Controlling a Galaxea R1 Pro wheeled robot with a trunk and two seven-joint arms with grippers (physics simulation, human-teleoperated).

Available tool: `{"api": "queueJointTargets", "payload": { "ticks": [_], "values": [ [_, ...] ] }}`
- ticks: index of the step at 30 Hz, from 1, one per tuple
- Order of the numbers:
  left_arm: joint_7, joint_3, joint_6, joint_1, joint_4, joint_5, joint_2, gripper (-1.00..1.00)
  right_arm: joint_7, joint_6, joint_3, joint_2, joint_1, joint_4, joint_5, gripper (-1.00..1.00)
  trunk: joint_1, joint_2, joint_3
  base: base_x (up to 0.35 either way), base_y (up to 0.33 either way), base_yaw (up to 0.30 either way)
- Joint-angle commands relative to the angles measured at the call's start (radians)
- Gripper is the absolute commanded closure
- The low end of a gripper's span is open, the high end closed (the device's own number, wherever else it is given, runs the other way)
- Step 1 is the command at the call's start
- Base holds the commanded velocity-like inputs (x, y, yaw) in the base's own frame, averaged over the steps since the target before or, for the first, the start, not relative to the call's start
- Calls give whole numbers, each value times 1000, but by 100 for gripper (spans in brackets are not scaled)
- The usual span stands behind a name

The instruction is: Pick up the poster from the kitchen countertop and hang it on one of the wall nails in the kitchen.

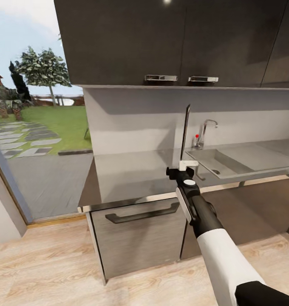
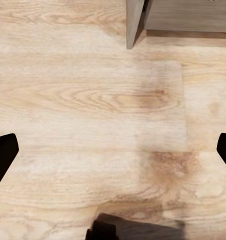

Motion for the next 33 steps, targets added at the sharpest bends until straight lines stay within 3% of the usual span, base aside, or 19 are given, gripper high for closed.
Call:
{"api": "queueJointTargets", "payload": {
  "ticks": [1,9,33],
  "values": [
    [-8,5,-1,0,-1,0,-1,-100,-15,0,2,0,0,7,4,-100,0,0,-1,117,-80,0],
    [-8,4,-2,0,0,0,0,-100,-37,-15,0,-7,6,23,-87,-100,0,0,-1,150,-118,0],
    [-8,5,-2,0,0,0,-1,-100,-38,-16,0,-8,7,51,-101,-100,0,0,-1,139,-6,0]
  ]
}}
